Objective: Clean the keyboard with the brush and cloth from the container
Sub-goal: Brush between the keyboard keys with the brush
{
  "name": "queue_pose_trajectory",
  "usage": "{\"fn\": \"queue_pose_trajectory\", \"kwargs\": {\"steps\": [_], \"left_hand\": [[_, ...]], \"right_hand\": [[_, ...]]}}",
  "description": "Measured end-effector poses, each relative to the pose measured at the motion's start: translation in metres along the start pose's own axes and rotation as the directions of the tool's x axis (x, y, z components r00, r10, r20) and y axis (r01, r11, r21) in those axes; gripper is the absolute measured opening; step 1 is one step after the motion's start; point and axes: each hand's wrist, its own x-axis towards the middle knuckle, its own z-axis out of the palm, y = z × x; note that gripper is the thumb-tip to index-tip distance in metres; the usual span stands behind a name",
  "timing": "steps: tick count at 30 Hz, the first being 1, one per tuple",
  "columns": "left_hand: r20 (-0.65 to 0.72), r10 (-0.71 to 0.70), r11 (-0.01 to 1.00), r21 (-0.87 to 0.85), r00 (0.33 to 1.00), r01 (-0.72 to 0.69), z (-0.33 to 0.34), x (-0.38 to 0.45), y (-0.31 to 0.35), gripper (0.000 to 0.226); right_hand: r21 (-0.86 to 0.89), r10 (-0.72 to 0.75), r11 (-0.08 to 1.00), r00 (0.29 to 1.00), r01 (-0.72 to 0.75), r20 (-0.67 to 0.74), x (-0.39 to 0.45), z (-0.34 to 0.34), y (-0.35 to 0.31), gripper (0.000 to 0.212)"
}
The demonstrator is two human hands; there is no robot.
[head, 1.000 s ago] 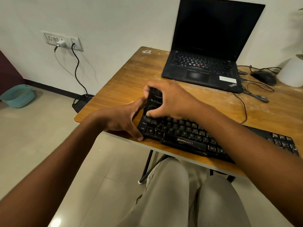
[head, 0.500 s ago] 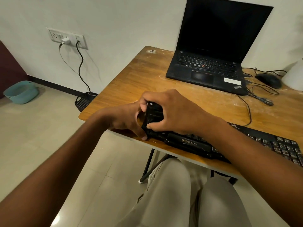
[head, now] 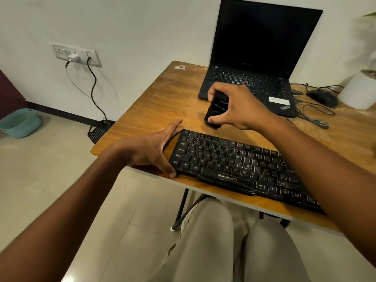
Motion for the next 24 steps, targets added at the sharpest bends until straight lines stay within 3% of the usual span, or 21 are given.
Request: {"fn": "queue_pose_trajectory", "kwargs": {"steps": [2, 6, 8, 15, 20, 24], "left_hand": [[0.005, 0.007, 1.0, 0.0, 1.0, -0.007, 0.0, 0.001, -0.002, 0.157], [0.011, 0.024, 0.999, -0.024, 1.0, -0.024, -0.001, 0.002, -0.005, 0.155], [0.012, 0.027, 1.0, 0.002, 1.0, -0.027, -0.001, 0.003, -0.005, 0.155], [0.013, 0.011, 1.0, 0.009, 1.0, -0.011, -0.001, 0.004, -0.005, 0.156], [-0.006, 0.0, 1.0, 0.01, 1.0, 0.0, 0.0, 0.002, -0.003, 0.156], [-0.007, 0.001, 1.0, 0.002, 1.0, -0.001, 0.001, 0.001, -0.002, 0.156]], "right_hand": [[0.029, -0.034, 0.999, 0.999, 0.034, 0.02, -0.016, -0.005, -0.009, 0.047], [0.06, -0.062, 0.997, 0.973, 0.049, 0.221, -0.045, 0.001, -0.026, 0.046], [0.028, -0.051, 0.999, 0.972, 0.046, 0.229, -0.045, 0.007, -0.022, 0.047], [-0.011, 0.02, 1.0, 0.999, -0.019, 0.033, -0.019, 0.0, 0.005, 0.052], [0.054, 0.082, 0.996, 0.981, -0.074, -0.174, -0.033, -0.015, 0.017, 0.069], [0.117, 0.07, 0.992, 0.972, -0.044, -0.226, -0.045, -0.013, 0.019, 0.061]]}}
